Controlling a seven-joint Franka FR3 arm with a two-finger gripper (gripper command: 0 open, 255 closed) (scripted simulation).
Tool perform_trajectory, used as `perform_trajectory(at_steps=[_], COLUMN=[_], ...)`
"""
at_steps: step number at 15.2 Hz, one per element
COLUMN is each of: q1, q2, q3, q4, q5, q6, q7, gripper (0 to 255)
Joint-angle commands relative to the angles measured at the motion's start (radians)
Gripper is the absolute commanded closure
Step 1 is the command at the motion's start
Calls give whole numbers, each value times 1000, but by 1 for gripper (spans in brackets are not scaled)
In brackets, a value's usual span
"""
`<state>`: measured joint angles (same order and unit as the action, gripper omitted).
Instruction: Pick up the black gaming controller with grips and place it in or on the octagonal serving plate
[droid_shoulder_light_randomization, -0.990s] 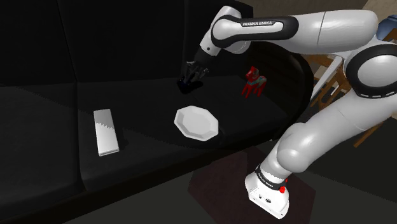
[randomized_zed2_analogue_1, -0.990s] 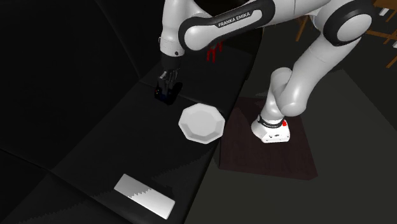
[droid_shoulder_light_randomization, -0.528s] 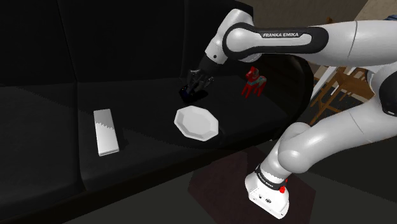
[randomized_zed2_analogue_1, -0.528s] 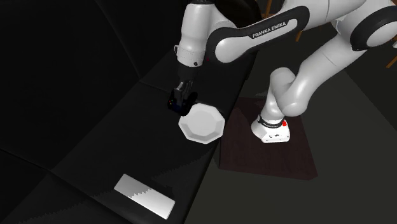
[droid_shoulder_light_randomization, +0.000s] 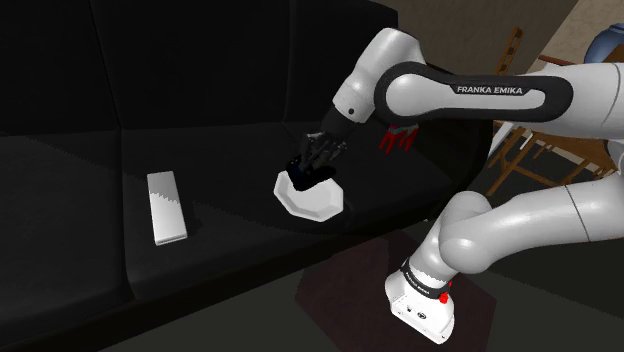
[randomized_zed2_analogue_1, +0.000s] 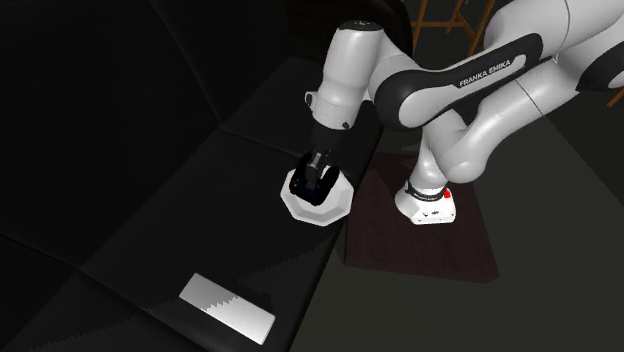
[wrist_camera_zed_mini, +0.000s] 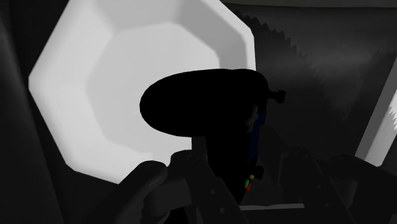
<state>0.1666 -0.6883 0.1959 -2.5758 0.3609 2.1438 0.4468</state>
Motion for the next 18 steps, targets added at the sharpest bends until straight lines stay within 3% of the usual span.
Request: perform_trajectory(at_steps=[1, 11, 18], q1=[5, 22, 20], q2=[-2, 46, 46], q3=[7, 24, 26], q4=[-24, -132, -132], q5=[8, 47, 49], q6=[24, 177, 176], q7=[1, -35, -36], gripper=[255, 255, 255])
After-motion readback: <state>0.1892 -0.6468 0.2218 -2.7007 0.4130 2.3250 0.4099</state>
